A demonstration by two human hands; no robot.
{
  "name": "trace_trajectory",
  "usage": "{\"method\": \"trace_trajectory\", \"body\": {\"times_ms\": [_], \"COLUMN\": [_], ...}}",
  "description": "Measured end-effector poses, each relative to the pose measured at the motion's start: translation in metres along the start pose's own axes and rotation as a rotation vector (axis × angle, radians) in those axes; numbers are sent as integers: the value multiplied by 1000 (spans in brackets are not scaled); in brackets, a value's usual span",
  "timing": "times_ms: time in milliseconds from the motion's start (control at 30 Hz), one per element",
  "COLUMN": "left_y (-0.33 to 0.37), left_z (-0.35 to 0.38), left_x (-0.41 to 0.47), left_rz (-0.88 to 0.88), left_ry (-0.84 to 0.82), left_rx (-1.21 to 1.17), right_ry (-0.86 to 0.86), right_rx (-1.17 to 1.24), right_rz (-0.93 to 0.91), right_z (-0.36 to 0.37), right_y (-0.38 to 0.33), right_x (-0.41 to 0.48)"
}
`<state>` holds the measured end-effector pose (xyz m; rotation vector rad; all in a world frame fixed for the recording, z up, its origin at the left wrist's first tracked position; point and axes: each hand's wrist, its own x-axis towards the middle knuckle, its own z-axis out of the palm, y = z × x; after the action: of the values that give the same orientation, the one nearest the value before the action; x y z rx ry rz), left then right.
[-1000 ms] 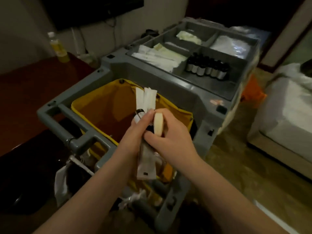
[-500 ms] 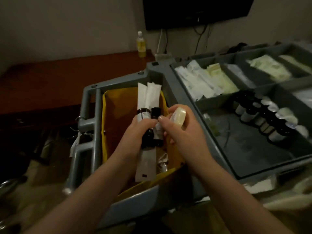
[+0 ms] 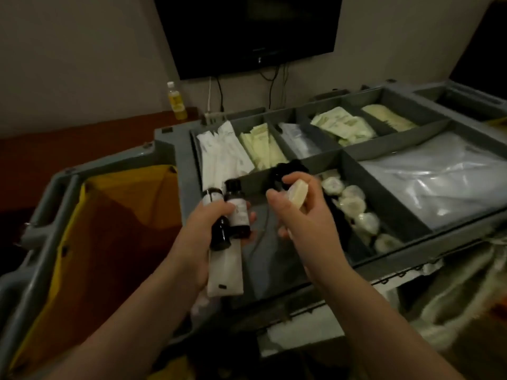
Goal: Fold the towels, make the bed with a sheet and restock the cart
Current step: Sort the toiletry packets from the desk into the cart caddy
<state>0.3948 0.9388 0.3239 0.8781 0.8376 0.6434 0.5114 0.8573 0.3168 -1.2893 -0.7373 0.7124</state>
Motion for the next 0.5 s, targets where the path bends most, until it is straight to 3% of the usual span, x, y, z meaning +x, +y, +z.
{"method": "trace_trajectory", "body": {"times_ms": [133,267,367,500], "left_y": [-27,-49,-53,-56], "left_z": [61,92,102,106], "left_x": [11,3,-6,-10], "left_rz": [23,39,63,85], "left_ry": [128,246,321,404], "left_rx": [-182,-201,-240,-295], "right_ry": [-71,-184,-425,-672], "right_rx": [-118,-666,-1156,-1398], "right_rz": [42,-53,-127,-270], "right_z": [-97,-172,-178,-153], "right_y": [-13,-18,-4,18], "right_x": [29,71,105,134]}}
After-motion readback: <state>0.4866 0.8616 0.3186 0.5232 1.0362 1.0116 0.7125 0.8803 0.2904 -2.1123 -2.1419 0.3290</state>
